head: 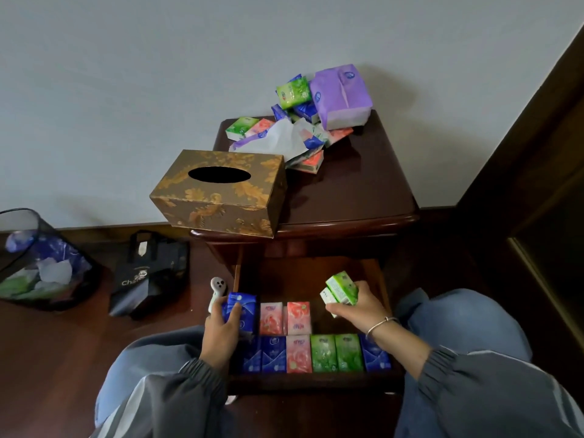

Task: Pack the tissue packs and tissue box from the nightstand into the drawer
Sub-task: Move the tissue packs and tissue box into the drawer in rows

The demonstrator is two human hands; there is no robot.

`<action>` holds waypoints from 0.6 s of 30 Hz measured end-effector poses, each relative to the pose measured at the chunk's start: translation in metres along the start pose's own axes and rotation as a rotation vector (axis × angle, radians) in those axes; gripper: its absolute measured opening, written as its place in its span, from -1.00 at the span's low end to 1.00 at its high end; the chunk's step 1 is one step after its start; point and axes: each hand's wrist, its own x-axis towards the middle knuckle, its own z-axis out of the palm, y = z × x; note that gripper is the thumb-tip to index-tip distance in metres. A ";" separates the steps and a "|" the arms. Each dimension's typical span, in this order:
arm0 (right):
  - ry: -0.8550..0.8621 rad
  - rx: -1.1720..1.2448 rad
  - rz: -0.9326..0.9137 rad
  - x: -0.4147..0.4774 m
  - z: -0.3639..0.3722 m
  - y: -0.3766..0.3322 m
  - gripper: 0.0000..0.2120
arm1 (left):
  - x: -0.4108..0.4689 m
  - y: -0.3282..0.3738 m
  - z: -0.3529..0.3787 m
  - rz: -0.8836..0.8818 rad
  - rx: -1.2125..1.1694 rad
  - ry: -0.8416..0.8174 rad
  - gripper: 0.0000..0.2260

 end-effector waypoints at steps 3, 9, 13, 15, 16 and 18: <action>0.045 -0.032 0.044 0.011 0.008 0.007 -0.50 | 0.009 -0.014 0.002 -0.082 -0.168 -0.054 -0.73; 0.067 -0.267 0.097 0.029 0.033 0.017 -0.43 | 0.027 -0.027 0.007 -0.173 -0.359 -0.016 -0.91; 0.063 -0.420 0.086 0.043 0.051 0.023 -0.38 | 0.027 -0.025 0.007 -0.186 -0.414 -0.062 -0.81; 0.074 -0.468 0.105 0.049 0.058 0.025 -0.37 | 0.027 -0.022 0.008 -0.168 -0.441 -0.060 -0.85; 0.083 -0.495 0.115 0.051 0.061 0.027 -0.37 | 0.027 -0.020 0.008 -0.156 -0.459 -0.050 -0.88; 0.081 -0.558 0.126 0.053 0.066 0.032 -0.38 | 0.028 -0.018 0.005 -0.141 -0.497 -0.032 -0.91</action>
